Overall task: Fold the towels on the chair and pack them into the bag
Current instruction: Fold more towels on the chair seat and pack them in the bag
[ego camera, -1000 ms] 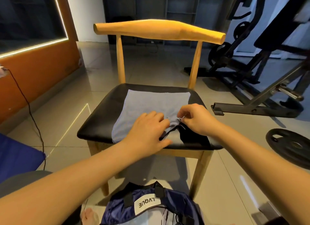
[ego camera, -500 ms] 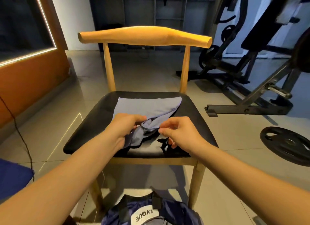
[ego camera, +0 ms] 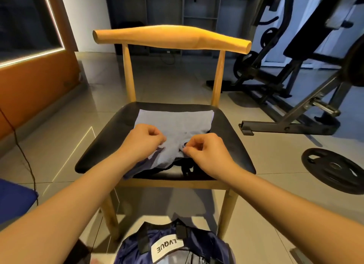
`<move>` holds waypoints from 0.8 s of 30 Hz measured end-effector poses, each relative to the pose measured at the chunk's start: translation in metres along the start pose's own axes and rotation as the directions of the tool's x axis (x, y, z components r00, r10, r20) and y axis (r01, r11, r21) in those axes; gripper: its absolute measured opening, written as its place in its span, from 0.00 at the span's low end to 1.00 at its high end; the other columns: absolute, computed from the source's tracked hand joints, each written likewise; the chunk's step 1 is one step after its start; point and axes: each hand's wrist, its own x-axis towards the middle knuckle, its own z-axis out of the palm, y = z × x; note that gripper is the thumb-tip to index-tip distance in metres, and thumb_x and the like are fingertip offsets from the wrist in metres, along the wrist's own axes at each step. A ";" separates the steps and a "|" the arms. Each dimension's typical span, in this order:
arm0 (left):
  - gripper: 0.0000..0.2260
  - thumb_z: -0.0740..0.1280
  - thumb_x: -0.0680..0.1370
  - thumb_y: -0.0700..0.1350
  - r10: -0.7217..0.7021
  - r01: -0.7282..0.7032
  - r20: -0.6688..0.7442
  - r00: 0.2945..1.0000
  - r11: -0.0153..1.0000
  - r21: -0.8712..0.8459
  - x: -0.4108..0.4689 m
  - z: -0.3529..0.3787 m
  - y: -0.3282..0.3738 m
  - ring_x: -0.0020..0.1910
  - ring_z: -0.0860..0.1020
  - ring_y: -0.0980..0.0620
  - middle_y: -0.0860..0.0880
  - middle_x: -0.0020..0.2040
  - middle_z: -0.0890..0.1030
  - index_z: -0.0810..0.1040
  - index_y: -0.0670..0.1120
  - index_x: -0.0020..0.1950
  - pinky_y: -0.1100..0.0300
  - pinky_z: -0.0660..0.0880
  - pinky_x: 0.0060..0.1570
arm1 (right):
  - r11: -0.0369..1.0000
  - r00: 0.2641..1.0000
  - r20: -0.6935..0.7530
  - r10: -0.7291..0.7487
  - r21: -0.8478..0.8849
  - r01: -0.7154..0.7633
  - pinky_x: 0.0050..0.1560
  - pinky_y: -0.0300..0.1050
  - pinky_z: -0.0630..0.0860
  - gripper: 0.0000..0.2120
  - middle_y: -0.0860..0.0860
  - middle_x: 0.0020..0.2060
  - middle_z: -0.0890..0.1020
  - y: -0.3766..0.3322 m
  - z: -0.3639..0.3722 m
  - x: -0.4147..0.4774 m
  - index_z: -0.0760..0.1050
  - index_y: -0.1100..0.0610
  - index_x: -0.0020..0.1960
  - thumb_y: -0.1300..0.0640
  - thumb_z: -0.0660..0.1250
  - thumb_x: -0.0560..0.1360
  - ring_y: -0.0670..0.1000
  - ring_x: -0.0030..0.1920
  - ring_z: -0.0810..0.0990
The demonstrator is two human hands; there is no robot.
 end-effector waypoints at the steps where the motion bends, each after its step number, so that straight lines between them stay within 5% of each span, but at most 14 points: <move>1: 0.06 0.71 0.78 0.44 0.044 -0.044 0.003 0.999 0.991 0.127 0.003 -0.008 -0.007 0.43 0.83 0.53 0.53 0.40 0.85 0.85 0.48 0.42 0.53 0.81 0.49 | 1.000 1.000 0.024 0.009 0.008 -0.009 0.41 0.51 0.79 0.07 0.50 0.32 0.83 0.002 -0.008 -0.002 0.84 0.55 0.40 0.55 0.72 0.76 0.49 0.35 0.81; 6: 0.07 0.76 0.75 0.51 -0.011 -0.041 0.128 0.992 0.917 0.397 0.003 -0.034 -0.026 0.40 0.82 0.50 0.51 0.36 0.84 0.83 0.49 0.42 0.52 0.82 0.44 | 0.968 0.976 0.147 0.159 0.172 -0.183 0.27 0.42 0.72 0.07 0.49 0.26 0.77 0.009 -0.030 -0.016 0.83 0.60 0.40 0.61 0.72 0.77 0.48 0.26 0.72; 12: 0.25 0.71 0.73 0.66 -0.159 0.160 -0.047 0.986 0.844 0.512 -0.013 -0.039 -0.054 0.33 0.76 0.48 0.44 0.33 0.78 0.77 0.44 0.39 0.54 0.72 0.35 | 0.913 0.924 0.234 0.303 0.206 -0.351 0.31 0.48 0.80 0.07 0.62 0.39 0.83 0.012 -0.017 -0.035 0.82 0.64 0.48 0.61 0.68 0.78 0.54 0.30 0.79; 17: 0.21 0.72 0.76 0.59 -0.204 0.221 -0.084 0.975 0.915 0.337 -0.032 -0.040 -0.071 0.37 0.80 0.45 0.38 0.40 0.83 0.83 0.40 0.43 0.51 0.79 0.39 | 0.937 0.944 0.132 0.302 0.140 -0.319 0.28 0.51 0.80 0.21 0.62 0.36 0.83 0.011 0.000 -0.047 0.76 0.62 0.50 0.46 0.76 0.73 0.60 0.29 0.81; 24: 0.11 0.76 0.76 0.47 -0.293 0.291 -0.173 0.940 0.956 -0.038 -0.056 -0.013 -0.076 0.45 0.80 0.46 0.43 0.41 0.82 0.84 0.41 0.39 0.46 0.80 0.48 | 0.922 0.941 0.029 0.337 0.191 -0.336 0.30 0.46 0.76 0.16 0.63 0.30 0.80 0.016 0.018 -0.044 0.76 0.71 0.43 0.58 0.73 0.77 0.58 0.26 0.77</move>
